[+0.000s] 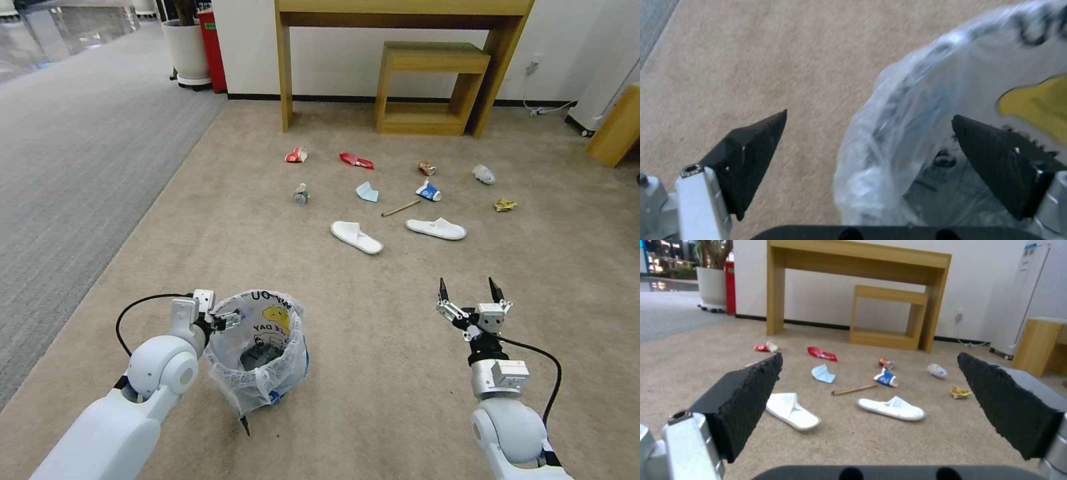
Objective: Pick up the trash bin and place the garbage on the floor into it.
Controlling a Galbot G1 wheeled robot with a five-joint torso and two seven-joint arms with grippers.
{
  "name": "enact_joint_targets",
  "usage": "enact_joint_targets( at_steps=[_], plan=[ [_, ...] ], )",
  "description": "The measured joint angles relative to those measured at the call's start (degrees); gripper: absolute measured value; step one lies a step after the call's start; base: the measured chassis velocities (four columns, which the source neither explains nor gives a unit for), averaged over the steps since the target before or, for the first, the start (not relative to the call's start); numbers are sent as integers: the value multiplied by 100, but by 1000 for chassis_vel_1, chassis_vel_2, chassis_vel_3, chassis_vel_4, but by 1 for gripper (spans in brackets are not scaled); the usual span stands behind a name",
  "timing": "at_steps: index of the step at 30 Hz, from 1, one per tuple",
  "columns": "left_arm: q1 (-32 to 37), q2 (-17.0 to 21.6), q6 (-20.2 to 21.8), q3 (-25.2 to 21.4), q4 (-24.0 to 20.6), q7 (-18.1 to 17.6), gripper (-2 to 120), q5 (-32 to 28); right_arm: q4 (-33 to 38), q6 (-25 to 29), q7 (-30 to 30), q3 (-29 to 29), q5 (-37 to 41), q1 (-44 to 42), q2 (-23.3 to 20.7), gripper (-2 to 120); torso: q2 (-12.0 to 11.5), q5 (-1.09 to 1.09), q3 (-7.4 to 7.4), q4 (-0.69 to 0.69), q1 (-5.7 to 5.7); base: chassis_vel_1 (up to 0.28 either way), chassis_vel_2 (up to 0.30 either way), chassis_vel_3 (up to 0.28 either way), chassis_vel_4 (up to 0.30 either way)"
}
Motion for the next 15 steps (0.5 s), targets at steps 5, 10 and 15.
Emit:
enact_joint_targets(
  at_steps=[5,10,15],
  plan=[
    [87,2,-3,8,169,-35,88,21,-32,2,0,-52,-27,31,33,100,0,0,0,0,0,0,0,0,0],
    [164,23,-5,9,234,-29,74,18,-56,12,0,-60,-37,38,35,100,0,0,0,0,0,0,0,0,0],
    [218,-4,-15,18,259,-24,55,19,-61,26,0,-61,-39,37,29,100,1,1,-1,0,0,0,0,0,0]
  ],
)
